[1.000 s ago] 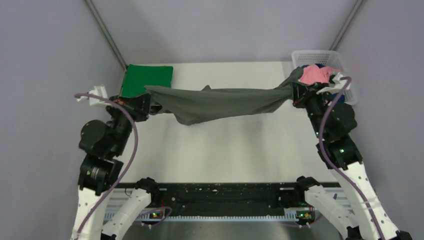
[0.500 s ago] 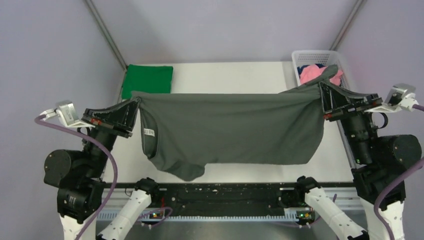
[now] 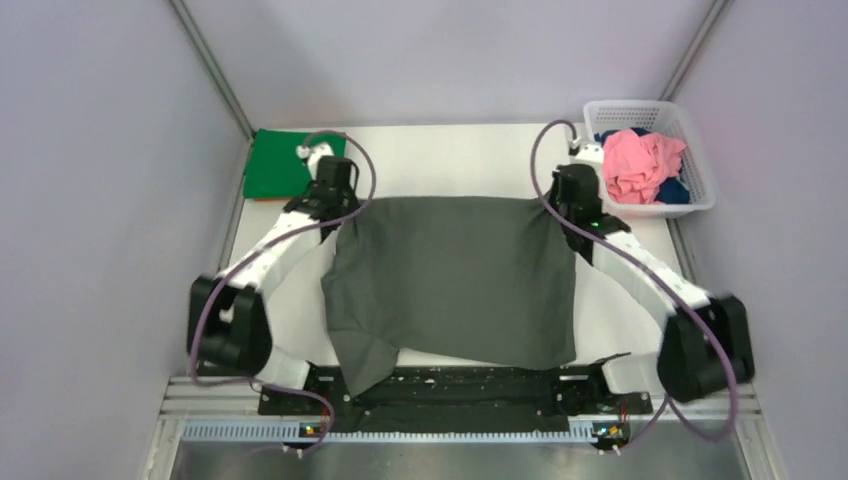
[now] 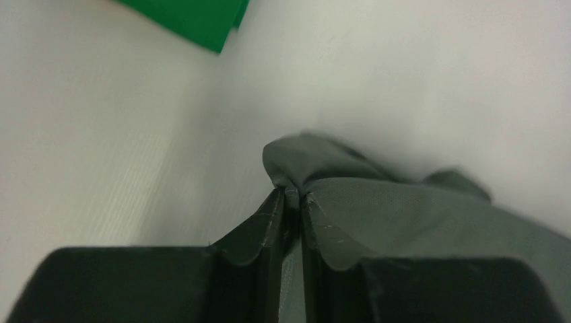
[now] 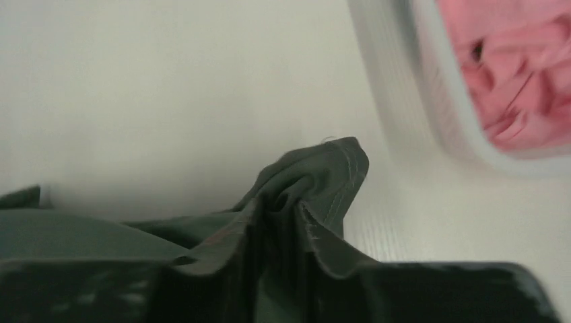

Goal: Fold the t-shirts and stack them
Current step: Flatten out the tshirt

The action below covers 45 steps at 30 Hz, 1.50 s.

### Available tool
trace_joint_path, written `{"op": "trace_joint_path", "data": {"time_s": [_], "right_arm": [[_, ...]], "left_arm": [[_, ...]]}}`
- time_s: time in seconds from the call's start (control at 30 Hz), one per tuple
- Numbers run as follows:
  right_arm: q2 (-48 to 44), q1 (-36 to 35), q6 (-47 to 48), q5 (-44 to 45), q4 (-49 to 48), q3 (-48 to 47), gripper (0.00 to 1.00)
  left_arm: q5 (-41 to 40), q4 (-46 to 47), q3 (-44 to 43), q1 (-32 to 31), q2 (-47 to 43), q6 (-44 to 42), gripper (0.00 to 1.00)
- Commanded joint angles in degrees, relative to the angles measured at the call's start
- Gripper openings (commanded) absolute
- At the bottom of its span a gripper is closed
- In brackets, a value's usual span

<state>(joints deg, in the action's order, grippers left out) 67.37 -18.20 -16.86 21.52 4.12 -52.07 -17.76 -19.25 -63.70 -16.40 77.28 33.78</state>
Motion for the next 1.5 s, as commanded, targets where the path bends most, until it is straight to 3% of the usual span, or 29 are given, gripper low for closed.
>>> {"op": "trace_joint_path", "data": {"time_s": [0.0,0.03,0.07,0.1,0.13,0.4,0.63,0.8,1.13,1.47], "right_arm": [[15.9,2.8,0.0,-0.3,-11.2,-1.1,0.54],[19.5,2.9,-0.7,0.1,-10.6,-2.9,0.70],[22.4,3.0,-1.5,0.9,-9.6,-4.5,0.86],[24.3,3.0,-1.7,1.4,-9.1,-5.8,0.95],[25.6,3.1,-1.7,1.5,-8.9,-6.6,0.98],[21.6,3.1,-4.1,-6.3,-4.8,-3.9,0.99],[9.4,2.6,-12.6,-26.4,-1.5,10.0,0.99],[6.4,0.5,-15.3,-28.3,-1.8,16.1,0.99],[23.1,2.1,-15.3,-21.7,-1.6,8.7,0.99],[48.3,7.8,-13.9,-21.7,4.1,-21.2,0.99]], "left_arm": [[-1.9,-0.3,-2.4,1.9,13.1,2.7,0.40],[-1.1,-1.4,-4.3,2.0,16.0,2.8,0.51],[-0.5,-2.7,-6.3,2.1,18.6,2.8,0.73],[0.1,-4.4,-8.3,2.2,20.3,2.5,0.95],[1.1,-6.4,-10.2,2.2,21.5,2.5,0.98],[11.8,-7.1,-8.4,2.0,18.4,1.7,0.99],[26.0,-0.3,7.2,-1.2,8.4,3.8,0.99],[27.0,2.4,15.3,-2.8,6.3,5.7,0.99],[23.3,2.1,9.1,-2.7,19.7,4.3,0.99],[19.6,-1.7,-11.5,0.4,36.1,3.1,0.99]]}}
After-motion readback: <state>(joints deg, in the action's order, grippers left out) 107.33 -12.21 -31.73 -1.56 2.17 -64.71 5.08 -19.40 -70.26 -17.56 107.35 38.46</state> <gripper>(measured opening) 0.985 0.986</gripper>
